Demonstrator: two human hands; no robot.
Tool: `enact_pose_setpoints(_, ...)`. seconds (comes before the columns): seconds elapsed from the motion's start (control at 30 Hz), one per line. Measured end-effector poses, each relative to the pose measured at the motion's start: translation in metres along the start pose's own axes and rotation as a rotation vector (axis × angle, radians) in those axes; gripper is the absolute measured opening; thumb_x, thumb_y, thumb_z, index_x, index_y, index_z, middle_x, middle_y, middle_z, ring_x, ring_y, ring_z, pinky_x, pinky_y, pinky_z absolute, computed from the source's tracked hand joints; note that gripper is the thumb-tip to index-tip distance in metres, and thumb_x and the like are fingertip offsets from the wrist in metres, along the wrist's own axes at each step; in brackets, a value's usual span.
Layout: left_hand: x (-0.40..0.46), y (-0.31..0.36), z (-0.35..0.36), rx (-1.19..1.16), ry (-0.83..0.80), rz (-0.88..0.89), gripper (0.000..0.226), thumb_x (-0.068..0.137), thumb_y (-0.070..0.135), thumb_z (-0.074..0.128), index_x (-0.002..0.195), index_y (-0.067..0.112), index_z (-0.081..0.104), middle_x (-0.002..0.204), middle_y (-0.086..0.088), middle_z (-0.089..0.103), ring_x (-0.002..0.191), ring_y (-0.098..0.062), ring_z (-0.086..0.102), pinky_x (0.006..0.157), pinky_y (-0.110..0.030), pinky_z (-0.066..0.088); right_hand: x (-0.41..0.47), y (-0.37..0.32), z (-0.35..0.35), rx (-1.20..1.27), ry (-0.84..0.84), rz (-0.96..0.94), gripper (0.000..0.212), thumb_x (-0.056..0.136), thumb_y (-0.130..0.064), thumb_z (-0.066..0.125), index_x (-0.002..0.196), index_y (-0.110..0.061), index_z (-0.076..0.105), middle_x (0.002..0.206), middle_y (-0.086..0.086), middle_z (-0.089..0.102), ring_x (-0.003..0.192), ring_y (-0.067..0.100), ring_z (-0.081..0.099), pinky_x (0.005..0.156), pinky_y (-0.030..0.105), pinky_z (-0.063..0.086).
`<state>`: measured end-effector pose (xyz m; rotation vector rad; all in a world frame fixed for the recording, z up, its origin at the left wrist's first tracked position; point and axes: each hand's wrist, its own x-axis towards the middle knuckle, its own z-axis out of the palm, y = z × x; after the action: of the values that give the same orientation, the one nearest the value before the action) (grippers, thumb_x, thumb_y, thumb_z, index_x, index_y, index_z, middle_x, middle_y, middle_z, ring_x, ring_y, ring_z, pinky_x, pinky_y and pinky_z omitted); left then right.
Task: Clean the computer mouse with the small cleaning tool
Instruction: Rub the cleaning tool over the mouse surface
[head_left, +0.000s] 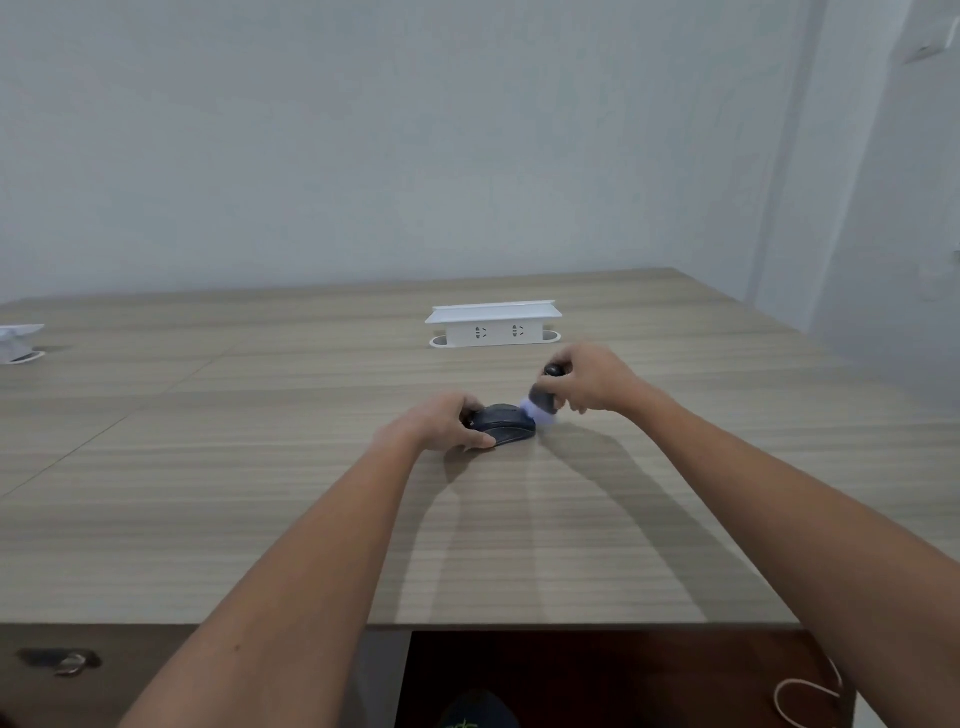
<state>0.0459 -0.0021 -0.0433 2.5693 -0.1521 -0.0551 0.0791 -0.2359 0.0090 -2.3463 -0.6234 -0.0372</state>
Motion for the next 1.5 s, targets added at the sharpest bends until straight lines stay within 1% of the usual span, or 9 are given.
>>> enact_pose_setpoints(0.1,0.000,0.000,-0.001,0.000,0.002,-0.007,0.028,0.076,0.037,0.080,0.099,0.023,0.071,0.093,0.004,0.073,0.093,-0.020,0.067,0.087,-0.035,0.050,-0.003,-0.003,0.001,0.108,-0.075,-0.028,0.019,0.087,-0.015,0.065,0.088,0.001,0.074,0.063,0.006,0.069,0.043,0.011,0.052,0.046,0.022,0.048)
enact_pose_setpoints(0.5,-0.003,0.002,0.002,0.006,0.043,-0.011,0.030,0.073,0.041,0.081,0.093,0.020,0.073,0.084,0.003,0.073,0.078,-0.016,0.063,0.079,-0.036,0.049,0.001,-0.003,0.000,-0.142,-0.027,-0.025,0.015,0.075,-0.009,0.060,0.070,-0.001,0.072,0.063,0.012,0.072,0.045,0.017,0.053,0.042,0.022,0.042)
enact_pose_setpoints(0.63,-0.004,0.002,0.002,0.013,0.048,-0.020,0.034,0.069,0.046,0.080,0.094,0.023,0.074,0.086,0.002,0.075,0.085,-0.021,0.068,0.081,-0.039,0.052,-0.001,-0.004,-0.001,0.069,-0.043,-0.047,0.019,0.082,-0.017,0.063,0.081,-0.004,0.075,0.060,0.002,0.069,0.043,0.012,0.052,0.047,0.023,0.048)
enact_pose_setpoints(0.8,-0.007,0.005,0.004,-0.005,0.074,-0.008,0.033,0.072,0.042,0.082,0.095,0.018,0.074,0.088,-0.005,0.075,0.076,-0.017,0.061,0.072,-0.032,0.046,-0.002,0.002,-0.003,-0.075,-0.013,-0.001,0.017,0.079,-0.010,0.062,0.076,-0.001,0.075,0.061,0.009,0.071,0.042,0.015,0.052,0.039,0.019,0.046)
enact_pose_setpoints(0.93,-0.010,0.007,0.004,0.001,0.092,-0.015,0.032,0.073,0.042,0.081,0.093,0.019,0.075,0.087,-0.008,0.075,0.071,-0.015,0.058,0.067,-0.031,0.041,-0.003,0.000,-0.002,0.088,-0.067,-0.027,0.019,0.083,-0.017,0.063,0.083,-0.002,0.076,0.060,0.003,0.069,0.044,0.014,0.052,0.048,0.025,0.049)
enact_pose_setpoints(1.07,-0.013,0.010,0.005,-0.005,0.104,-0.022,0.032,0.074,0.041,0.081,0.094,0.017,0.075,0.083,-0.004,0.073,0.071,-0.015,0.058,0.066,-0.030,0.040,-0.002,0.005,-0.001,-0.062,-0.006,0.017,0.017,0.078,-0.008,0.061,0.075,0.000,0.076,0.060,0.009,0.070,0.038,0.010,0.050,0.038,0.017,0.043)
enact_pose_setpoints(1.2,-0.016,0.012,0.006,-0.001,0.115,-0.044,0.037,0.073,0.042,0.081,0.100,0.018,0.074,0.090,-0.004,0.075,0.084,-0.022,0.066,0.072,-0.033,0.048,-0.003,0.003,0.000,0.106,-0.035,-0.016,0.019,0.083,-0.018,0.064,0.084,-0.003,0.075,0.060,0.002,0.069,0.041,0.011,0.051,0.048,0.024,0.047)
enact_pose_setpoints(1.33,-0.019,0.015,0.007,0.013,0.123,-0.052,0.039,0.076,0.041,0.081,0.105,0.015,0.074,0.092,-0.004,0.074,0.086,-0.022,0.065,0.075,-0.034,0.050,-0.002,0.005,-0.002,-0.086,-0.021,0.015,0.017,0.079,-0.009,0.061,0.074,0.001,0.075,0.062,0.010,0.071,0.040,0.013,0.051,0.040,0.019,0.044)
enact_pose_setpoints(1.5,-0.028,0.016,0.010,0.036,0.203,-0.067,0.042,0.079,0.045,0.077,0.100,0.009,0.073,0.082,-0.005,0.060,0.075,-0.022,0.056,0.065,-0.033,0.045,-0.002,0.002,0.000,0.112,-0.059,-0.026,0.020,0.087,-0.016,0.064,0.089,0.000,0.075,0.063,0.004,0.070,0.040,0.008,0.051,0.045,0.021,0.046)
